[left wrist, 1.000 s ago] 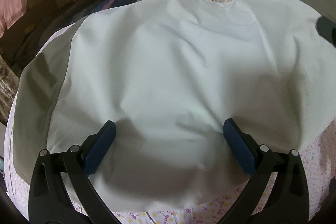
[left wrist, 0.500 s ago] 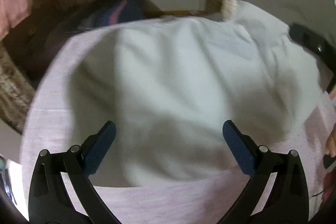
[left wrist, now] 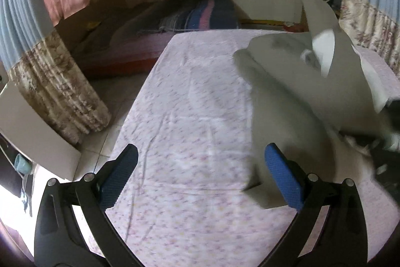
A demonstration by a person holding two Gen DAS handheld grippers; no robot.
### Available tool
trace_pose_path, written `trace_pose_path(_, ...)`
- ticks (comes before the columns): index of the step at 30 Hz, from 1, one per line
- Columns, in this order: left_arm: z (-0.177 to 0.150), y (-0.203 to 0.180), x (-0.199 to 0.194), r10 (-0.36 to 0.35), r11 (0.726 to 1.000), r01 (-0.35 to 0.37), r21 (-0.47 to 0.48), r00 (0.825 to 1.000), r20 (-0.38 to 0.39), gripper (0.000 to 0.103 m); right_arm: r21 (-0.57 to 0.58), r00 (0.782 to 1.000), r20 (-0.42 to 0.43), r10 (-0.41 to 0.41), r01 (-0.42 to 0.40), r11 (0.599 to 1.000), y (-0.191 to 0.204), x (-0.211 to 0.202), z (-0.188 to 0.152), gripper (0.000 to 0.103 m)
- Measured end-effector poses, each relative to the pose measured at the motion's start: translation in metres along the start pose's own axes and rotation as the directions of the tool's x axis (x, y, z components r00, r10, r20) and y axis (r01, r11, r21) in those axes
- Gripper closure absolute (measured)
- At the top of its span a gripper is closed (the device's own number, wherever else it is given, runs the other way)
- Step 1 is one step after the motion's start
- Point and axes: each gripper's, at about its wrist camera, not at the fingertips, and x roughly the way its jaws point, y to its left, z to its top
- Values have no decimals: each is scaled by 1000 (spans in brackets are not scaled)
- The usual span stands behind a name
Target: Fold large clothes
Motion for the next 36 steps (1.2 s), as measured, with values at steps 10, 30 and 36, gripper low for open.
trace_pose_path(10, -15, 3, 4, -25, 999, 26, 47, 999, -23, 3, 59, 999, -46, 7, -4, 998, -1, -6, -21, 78)
trace_pose_path(30, 11, -47, -37, -175, 980, 168, 107, 982, 67, 3, 467, 990, 113, -89, 26, 884, -128, -114, -73, 26)
trace_pose_path(36, 23, -76, -30, -192, 970, 182, 162, 980, 49, 3, 492, 991, 103, -80, 19, 871, -141, -95, -77, 26)
